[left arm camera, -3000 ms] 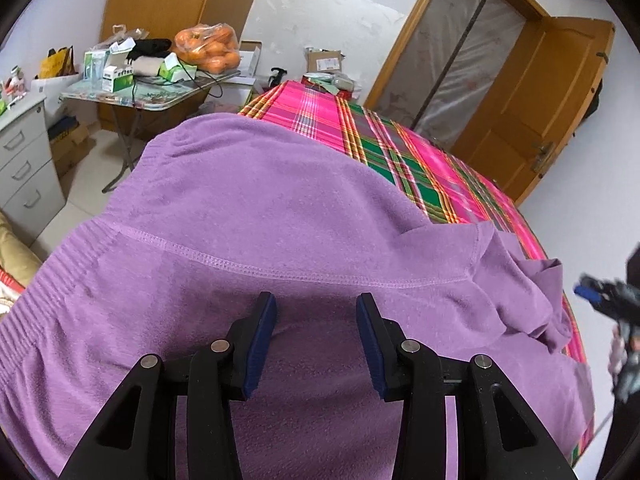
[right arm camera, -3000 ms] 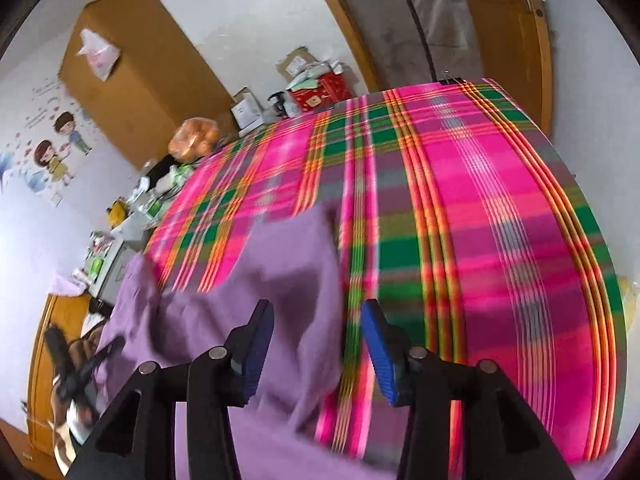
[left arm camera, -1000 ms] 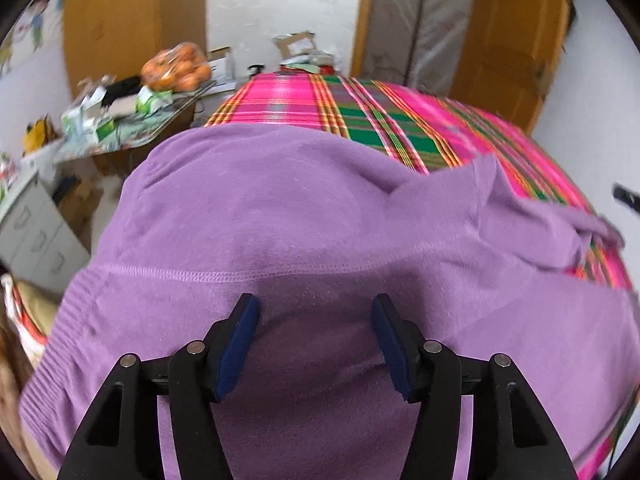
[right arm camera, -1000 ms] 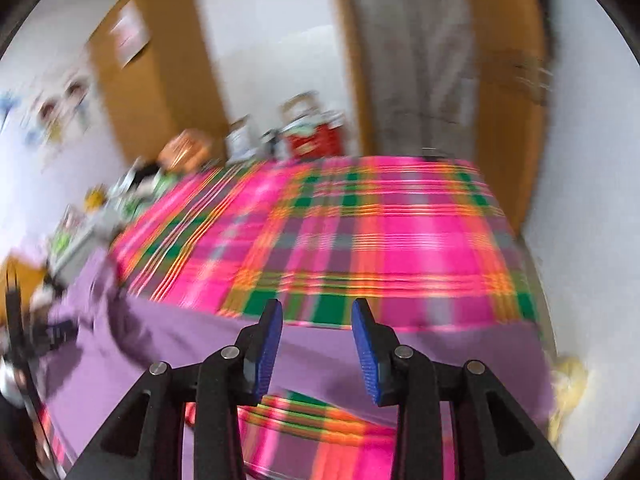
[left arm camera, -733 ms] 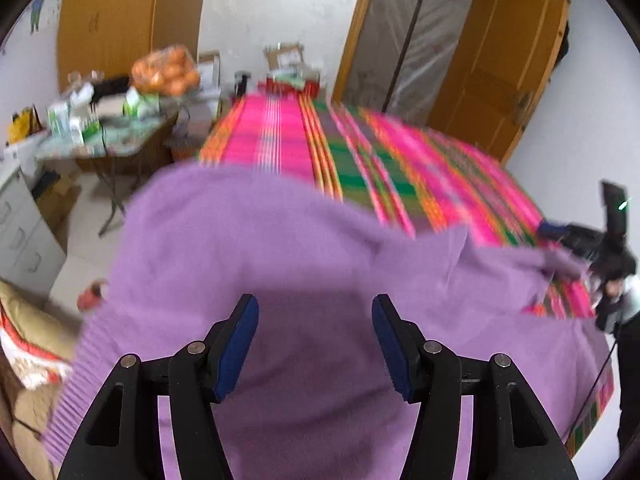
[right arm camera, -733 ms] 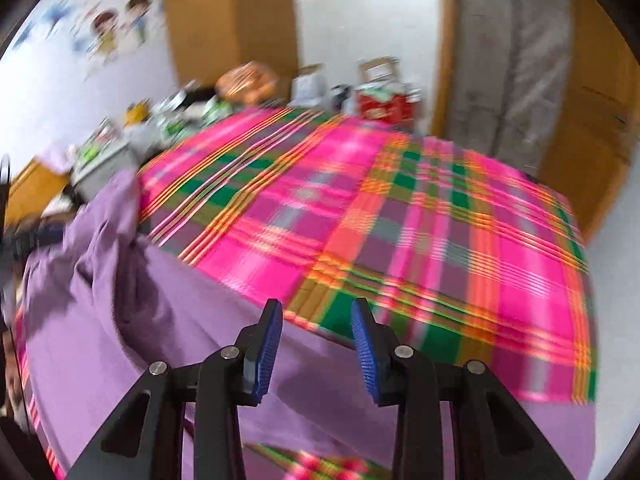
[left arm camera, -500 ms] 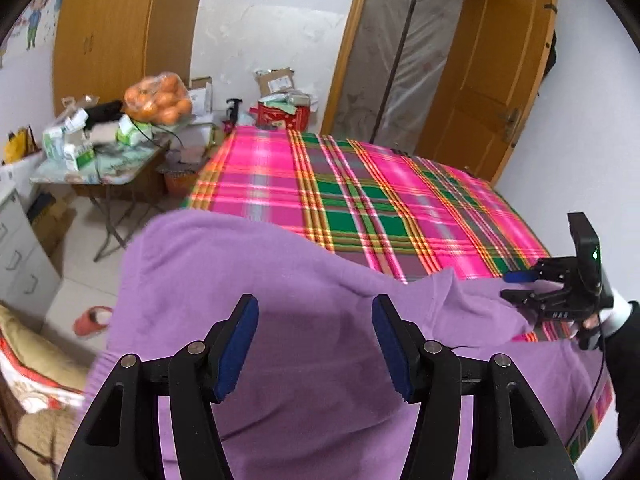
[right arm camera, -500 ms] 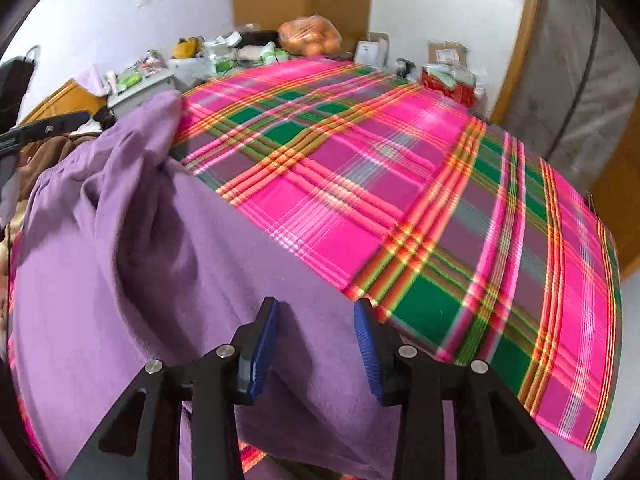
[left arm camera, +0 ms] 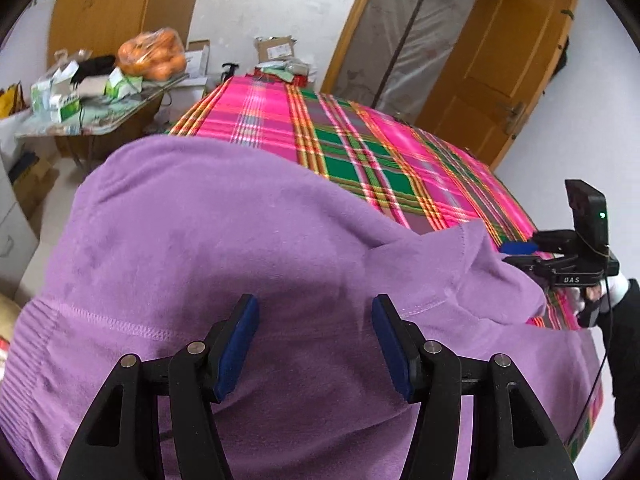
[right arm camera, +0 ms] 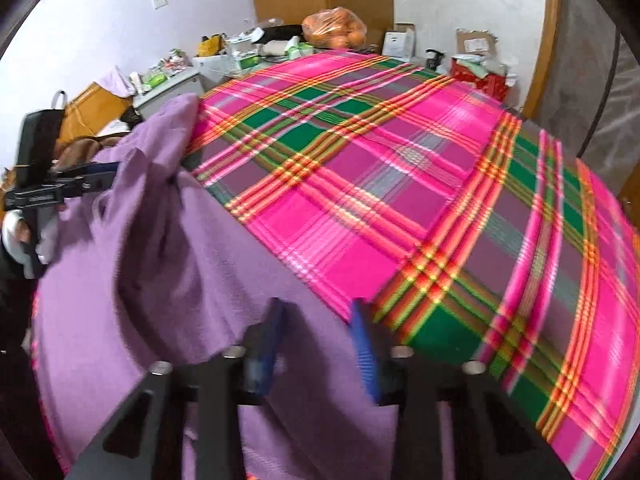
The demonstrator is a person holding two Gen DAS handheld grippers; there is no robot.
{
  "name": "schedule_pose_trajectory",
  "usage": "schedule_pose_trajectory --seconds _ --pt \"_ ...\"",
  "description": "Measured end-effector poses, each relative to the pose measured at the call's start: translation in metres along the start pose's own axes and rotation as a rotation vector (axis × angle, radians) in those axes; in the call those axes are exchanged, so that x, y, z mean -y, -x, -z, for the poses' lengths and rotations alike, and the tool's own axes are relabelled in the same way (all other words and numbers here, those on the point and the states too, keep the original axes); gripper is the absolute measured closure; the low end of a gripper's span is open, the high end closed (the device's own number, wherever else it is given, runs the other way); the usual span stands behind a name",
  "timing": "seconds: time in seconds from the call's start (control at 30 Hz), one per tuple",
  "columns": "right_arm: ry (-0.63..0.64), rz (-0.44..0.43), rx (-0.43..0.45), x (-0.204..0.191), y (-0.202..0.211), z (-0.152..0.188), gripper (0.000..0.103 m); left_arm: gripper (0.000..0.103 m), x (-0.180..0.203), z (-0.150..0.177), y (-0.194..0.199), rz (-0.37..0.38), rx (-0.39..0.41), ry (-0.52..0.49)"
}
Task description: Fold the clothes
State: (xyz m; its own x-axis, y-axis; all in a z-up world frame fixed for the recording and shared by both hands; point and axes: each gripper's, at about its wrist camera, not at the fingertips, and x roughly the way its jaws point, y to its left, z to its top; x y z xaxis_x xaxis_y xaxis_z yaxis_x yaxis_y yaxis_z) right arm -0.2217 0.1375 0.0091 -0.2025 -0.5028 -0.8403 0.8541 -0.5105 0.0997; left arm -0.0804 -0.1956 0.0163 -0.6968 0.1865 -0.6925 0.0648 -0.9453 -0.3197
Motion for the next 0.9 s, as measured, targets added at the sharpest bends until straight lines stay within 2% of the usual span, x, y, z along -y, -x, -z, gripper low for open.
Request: schedule_pose_trajectory --seconds 0.03,0.1,0.27,0.4,0.5,0.57,0.63,0.7,0.8,0.9 --pt "0.009 -0.014 -0.006 -0.003 0.0 -0.001 0.093 0.043 0.0 0.0 0.0 -0.001 -0.001 0.0" --pt "0.022 0.009 -0.014 -0.007 0.002 -0.003 0.096 0.043 0.0 0.0 0.0 -0.004 0.001 -0.001" --pt "-0.029 0.081 0.098 0.003 0.025 -0.013 0.097 0.043 -0.004 -0.009 0.014 -0.034 0.032 -0.019" --pt "-0.124 0.197 0.232 0.018 0.051 -0.026 0.098 0.043 -0.007 -0.017 0.025 -0.059 0.058 -0.034" --pt "-0.195 0.267 0.299 0.03 0.061 -0.031 0.097 0.043 -0.01 -0.022 0.033 -0.077 0.077 -0.044" --pt "-0.23 0.314 0.264 0.04 0.054 -0.03 0.097 0.043 -0.017 -0.032 0.042 -0.095 0.101 -0.039" --pt "-0.245 0.368 0.173 0.052 0.037 -0.027 0.097 0.043 -0.033 -0.046 0.051 -0.127 0.122 -0.015" --pt "-0.25 0.354 0.102 0.057 0.024 -0.021 0.097 0.043 -0.05 -0.06 0.057 -0.161 0.134 0.013" --pt "-0.222 0.336 0.116 0.053 0.027 -0.02 0.095 0.043 -0.074 -0.075 0.055 -0.2 0.119 0.048" --pt "-0.208 0.306 0.17 0.054 0.042 -0.026 0.077 0.043 -0.094 -0.088 0.044 -0.215 0.084 0.067"
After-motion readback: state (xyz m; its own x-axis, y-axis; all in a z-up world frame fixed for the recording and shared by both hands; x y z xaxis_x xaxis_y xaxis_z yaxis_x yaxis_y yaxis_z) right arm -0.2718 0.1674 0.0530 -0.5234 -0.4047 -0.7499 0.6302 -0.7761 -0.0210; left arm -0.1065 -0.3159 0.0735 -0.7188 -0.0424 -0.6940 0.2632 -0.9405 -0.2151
